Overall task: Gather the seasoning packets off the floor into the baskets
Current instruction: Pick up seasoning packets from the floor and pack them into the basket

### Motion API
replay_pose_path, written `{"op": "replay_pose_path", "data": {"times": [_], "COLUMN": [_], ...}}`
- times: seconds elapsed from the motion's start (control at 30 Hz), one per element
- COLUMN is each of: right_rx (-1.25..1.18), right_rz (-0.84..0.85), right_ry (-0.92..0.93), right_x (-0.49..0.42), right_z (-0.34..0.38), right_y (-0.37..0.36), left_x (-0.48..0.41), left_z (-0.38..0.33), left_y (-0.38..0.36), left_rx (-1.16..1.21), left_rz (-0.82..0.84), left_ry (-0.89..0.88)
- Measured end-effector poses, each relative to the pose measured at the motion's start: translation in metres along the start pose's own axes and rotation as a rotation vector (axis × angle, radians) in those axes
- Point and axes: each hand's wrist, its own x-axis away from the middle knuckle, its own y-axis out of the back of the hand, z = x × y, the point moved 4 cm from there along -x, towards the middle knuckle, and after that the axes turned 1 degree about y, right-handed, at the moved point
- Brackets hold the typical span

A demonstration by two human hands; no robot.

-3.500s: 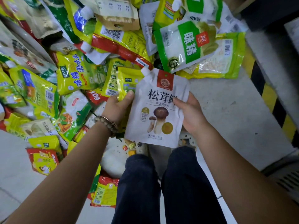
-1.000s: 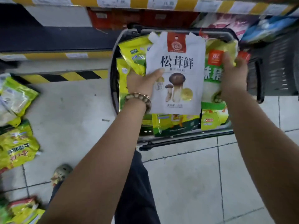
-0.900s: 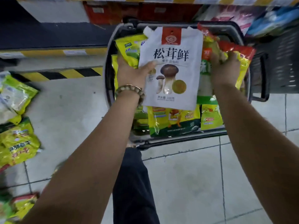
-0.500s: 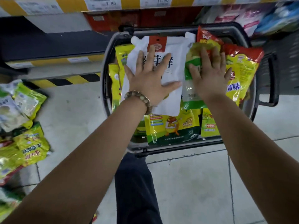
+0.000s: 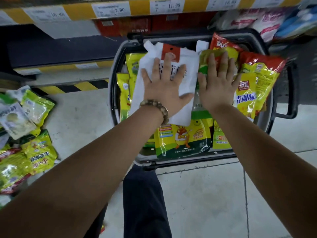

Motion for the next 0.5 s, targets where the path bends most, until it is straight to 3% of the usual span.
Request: {"op": "replay_pose_path", "data": {"times": [0.3, 0.4, 0.5], "right_rx": [0.019, -0.018, -0.148], "right_rz": [0.081, 0.139, 0.115], "right_ry": [-0.014, -0.040, -0.031], "right_x": [-0.004, -0.004, 0.008], "right_z": [0.006, 0.006, 0.014], "right_y": [0.003, 0.012, 0.023], "left_x": [-0.006, -0.004, 0.011], "left_z": [0.000, 0.009, 0.021], "left_y": [0.002, 0.010, 0.018], "left_rx": [0.095, 0.244, 0.385], "left_rz": [0.053, 0.098, 0.025], "left_ry": [0.068, 0.030, 0.010]}}
